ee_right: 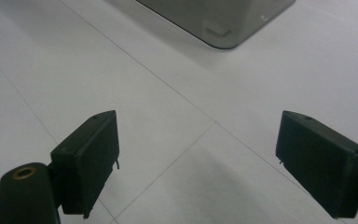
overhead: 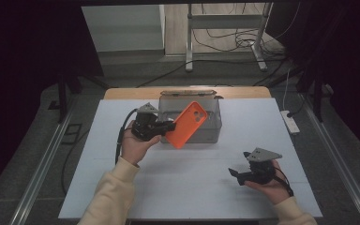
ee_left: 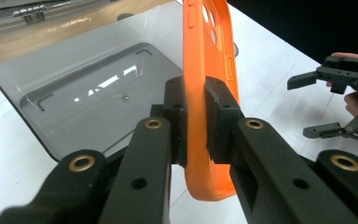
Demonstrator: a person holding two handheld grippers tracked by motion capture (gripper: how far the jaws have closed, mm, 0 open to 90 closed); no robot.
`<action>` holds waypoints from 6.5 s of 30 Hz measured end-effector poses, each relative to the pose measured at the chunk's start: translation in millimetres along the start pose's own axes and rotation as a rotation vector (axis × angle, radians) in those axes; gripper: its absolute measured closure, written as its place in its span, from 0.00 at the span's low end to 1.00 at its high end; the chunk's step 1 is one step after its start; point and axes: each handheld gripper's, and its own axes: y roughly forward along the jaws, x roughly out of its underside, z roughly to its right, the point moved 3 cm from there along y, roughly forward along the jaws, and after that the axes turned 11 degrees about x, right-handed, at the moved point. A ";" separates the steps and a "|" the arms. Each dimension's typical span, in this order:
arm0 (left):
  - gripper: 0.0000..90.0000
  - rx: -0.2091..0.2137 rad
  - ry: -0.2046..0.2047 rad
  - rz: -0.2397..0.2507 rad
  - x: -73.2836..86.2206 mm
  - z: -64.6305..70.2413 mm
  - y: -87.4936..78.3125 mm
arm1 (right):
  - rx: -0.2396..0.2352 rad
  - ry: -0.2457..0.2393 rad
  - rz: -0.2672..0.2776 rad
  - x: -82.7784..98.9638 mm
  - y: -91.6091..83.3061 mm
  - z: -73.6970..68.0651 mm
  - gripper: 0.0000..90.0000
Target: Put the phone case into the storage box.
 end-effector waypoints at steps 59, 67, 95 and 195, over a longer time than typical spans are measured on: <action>0.90 -0.112 -0.042 0.001 -45.7 -21.5 11.2 | 0.008 0.010 -0.009 2.7 2.1 -0.2 0.14; 0.90 -0.120 -0.041 0.002 -48.3 -22.8 10.2 | 0.009 0.011 -0.011 3.2 1.9 0.5 0.14; 0.90 -0.187 -0.089 0.051 -56.8 -40.2 5.9 | -0.007 -0.012 -0.016 3.6 3.2 -2.9 0.14; 0.90 -0.439 -0.178 0.004 -65.1 -82.4 31.9 | -0.029 -0.046 -0.047 5.6 9.7 -10.8 0.14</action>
